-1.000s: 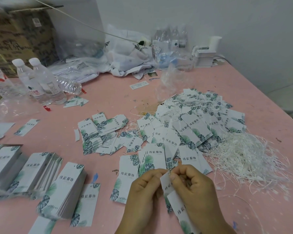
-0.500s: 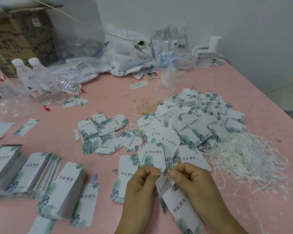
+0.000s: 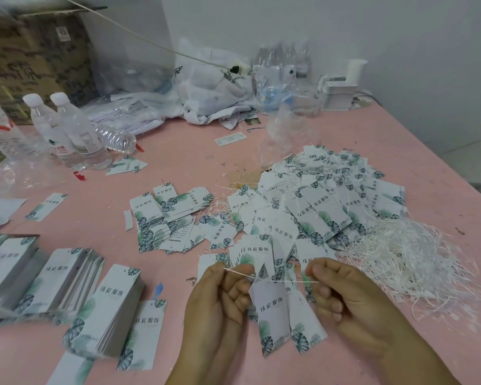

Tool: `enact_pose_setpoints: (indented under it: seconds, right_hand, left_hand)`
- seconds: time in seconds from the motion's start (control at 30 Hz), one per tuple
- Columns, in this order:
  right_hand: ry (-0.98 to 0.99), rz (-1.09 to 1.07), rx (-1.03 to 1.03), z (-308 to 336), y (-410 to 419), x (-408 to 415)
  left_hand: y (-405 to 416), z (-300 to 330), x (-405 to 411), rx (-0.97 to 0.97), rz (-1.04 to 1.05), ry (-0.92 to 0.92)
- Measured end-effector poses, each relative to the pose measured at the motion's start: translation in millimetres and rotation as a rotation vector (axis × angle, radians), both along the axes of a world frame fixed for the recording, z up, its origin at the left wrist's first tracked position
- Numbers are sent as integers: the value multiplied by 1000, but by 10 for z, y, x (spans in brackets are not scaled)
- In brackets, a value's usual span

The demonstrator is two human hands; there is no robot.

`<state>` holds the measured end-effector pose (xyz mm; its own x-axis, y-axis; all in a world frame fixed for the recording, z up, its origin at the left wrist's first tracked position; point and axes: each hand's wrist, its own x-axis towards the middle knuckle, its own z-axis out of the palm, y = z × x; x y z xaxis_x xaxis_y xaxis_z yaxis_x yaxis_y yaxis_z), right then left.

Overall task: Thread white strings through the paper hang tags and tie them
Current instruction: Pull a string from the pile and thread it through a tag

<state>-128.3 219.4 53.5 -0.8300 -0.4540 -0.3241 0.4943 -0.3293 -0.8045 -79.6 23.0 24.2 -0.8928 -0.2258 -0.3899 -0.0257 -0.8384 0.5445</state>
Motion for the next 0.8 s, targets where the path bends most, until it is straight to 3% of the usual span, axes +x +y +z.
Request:
enact_pose_setpoints:
  seconds: [0.3,0.43,0.67,0.8]
  right_hand:
    - [-133,2,-215,-1,66,-41]
    - [-110,15,-174,7,22,-11]
    - [-38,46,-137,30,-79,87]
    - [78,38,-82,28,-129,120]
  left_hand:
    - [-13,104,21,-44,52,33]
    - [-9,119,52,-98,26,74]
    - [71,172,125,-366,-111,139]
    - [155,176,178,-448,-219,235]
